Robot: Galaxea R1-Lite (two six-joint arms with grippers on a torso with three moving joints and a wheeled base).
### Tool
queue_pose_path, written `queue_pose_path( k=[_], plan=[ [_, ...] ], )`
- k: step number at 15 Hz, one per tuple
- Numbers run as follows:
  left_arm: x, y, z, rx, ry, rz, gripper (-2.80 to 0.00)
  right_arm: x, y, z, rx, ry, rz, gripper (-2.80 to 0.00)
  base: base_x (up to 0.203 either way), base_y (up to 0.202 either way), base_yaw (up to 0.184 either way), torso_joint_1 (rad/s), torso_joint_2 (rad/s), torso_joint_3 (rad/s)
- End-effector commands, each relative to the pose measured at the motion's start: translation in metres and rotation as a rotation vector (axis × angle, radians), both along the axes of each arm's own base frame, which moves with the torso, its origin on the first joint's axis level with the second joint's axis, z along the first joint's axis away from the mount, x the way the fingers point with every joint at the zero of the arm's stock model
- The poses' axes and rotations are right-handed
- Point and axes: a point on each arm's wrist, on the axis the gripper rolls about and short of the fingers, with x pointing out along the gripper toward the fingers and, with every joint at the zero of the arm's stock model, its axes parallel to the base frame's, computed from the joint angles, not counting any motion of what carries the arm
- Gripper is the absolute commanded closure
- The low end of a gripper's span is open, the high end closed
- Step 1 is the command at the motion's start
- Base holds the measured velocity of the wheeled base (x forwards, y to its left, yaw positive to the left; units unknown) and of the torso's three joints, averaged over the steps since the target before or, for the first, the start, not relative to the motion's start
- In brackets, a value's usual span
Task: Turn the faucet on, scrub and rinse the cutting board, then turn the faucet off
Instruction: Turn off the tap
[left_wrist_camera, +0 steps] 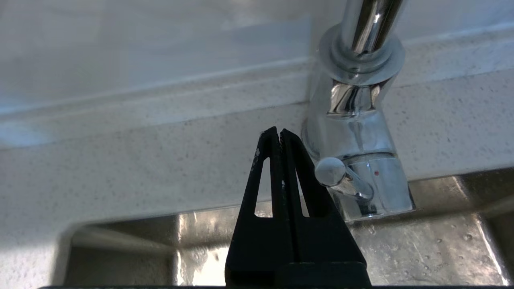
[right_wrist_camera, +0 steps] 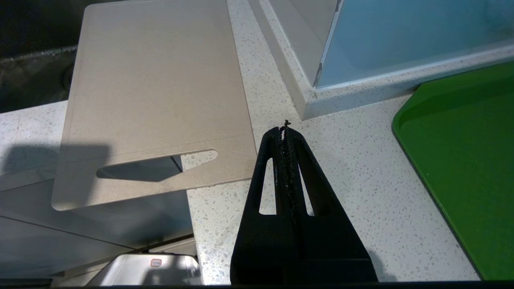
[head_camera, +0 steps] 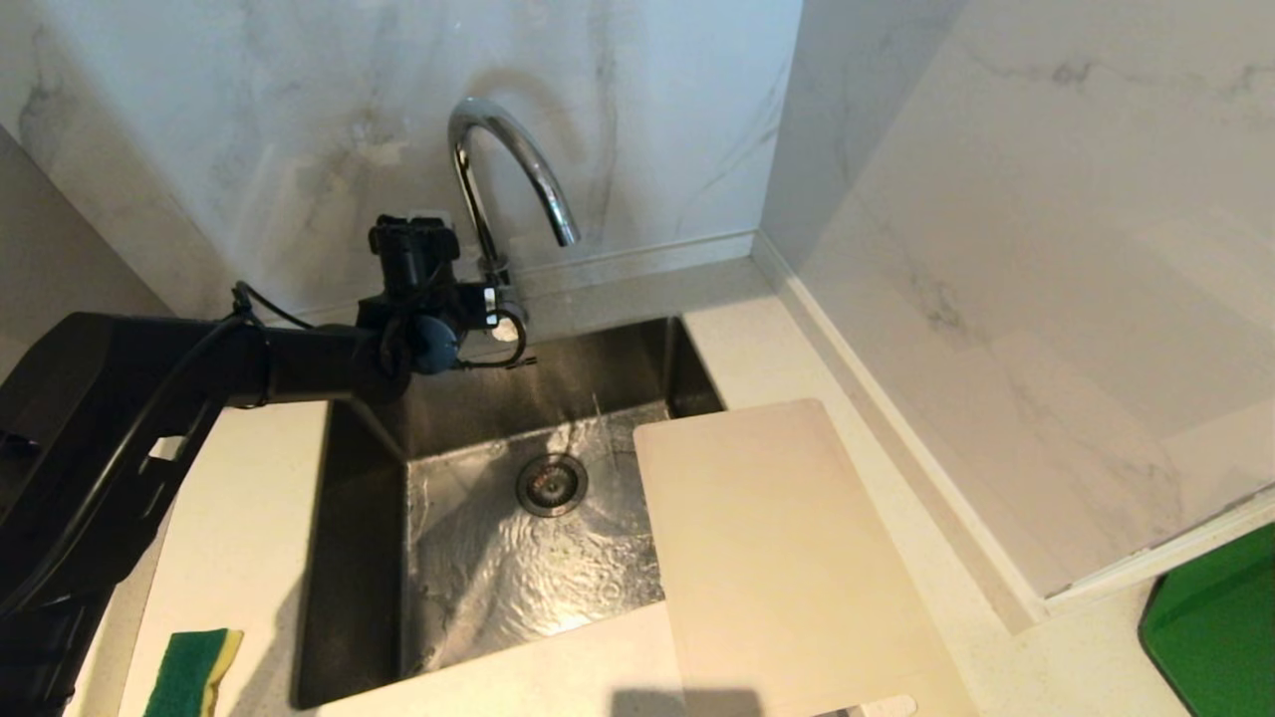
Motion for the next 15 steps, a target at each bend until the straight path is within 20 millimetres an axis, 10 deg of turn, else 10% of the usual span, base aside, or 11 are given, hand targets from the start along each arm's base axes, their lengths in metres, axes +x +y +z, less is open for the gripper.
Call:
queue_pose_path(
  k=[1, 7, 15],
  plan=[
    [0.003, 0.000, -0.007, 0.006, 0.011, 0.006, 0.00, 0.000, 0.000, 0.000, -0.001, 0.000, 0.001, 0.00, 0.000, 0.000, 0.000, 0.000, 0.00, 0.000],
    [0.000, 0.012, 0.006, -0.010, -0.015, 0.088, 0.00, 0.000, 0.000, 0.000, -0.002, 0.000, 0.001, 0.00, 0.000, 0.000, 0.000, 0.000, 0.00, 0.000],
    [-0.062, 0.045, 0.112, -0.076, -0.140, 0.160, 0.00, 0.000, 0.000, 0.000, -0.001, 0.000, 0.001, 0.00, 0.000, 0.000, 0.000, 0.000, 0.00, 0.000]
  ],
)
